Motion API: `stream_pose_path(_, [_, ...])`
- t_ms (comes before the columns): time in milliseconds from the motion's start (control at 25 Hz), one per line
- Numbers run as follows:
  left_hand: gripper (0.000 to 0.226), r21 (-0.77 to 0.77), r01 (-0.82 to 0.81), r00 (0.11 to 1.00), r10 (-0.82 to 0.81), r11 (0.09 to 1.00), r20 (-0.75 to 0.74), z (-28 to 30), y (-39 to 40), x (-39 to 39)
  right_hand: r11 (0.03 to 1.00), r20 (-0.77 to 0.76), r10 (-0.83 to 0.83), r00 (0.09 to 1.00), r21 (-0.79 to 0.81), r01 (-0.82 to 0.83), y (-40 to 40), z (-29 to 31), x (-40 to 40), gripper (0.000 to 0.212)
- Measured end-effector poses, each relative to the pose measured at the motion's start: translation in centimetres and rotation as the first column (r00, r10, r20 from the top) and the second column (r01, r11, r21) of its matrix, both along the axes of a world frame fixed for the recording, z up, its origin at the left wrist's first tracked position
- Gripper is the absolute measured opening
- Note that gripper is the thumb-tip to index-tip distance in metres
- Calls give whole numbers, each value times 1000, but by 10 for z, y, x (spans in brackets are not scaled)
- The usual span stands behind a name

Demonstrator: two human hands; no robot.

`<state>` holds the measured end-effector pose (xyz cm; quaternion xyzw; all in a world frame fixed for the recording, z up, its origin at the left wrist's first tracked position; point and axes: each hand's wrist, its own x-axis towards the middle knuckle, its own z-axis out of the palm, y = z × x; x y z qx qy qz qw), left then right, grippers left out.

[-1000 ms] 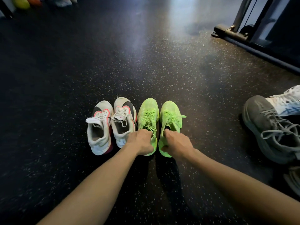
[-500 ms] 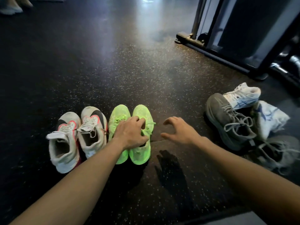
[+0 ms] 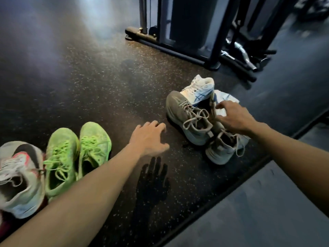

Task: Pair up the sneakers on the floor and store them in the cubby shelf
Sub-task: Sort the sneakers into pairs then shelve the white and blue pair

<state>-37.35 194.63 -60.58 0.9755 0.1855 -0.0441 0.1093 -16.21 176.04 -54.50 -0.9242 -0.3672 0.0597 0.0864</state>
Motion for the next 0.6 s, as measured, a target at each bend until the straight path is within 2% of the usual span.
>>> stream_pose_path(160, [54, -2, 91, 994, -91, 996, 53, -3, -23, 52, 989, 27, -146, 989, -14, 147, -41, -10, 35, 37])
stream_pose_path(280, [58, 4, 189, 979, -189, 982, 74, -10, -45, 94, 972, -19, -234, 972, -21, 233, -67, -30, 39, 38])
stream_pose_path(480, [55, 34, 240, 970, -241, 970, 42, -26, -72, 143, 964, -120, -264, 957, -72, 257, -83, -68, 22, 35])
stream_pose_path(600, [49, 82, 225, 974, -227, 971, 12, -41, -81, 156, 977, -68, -209, 975, -40, 207, -79, -84, 10, 41])
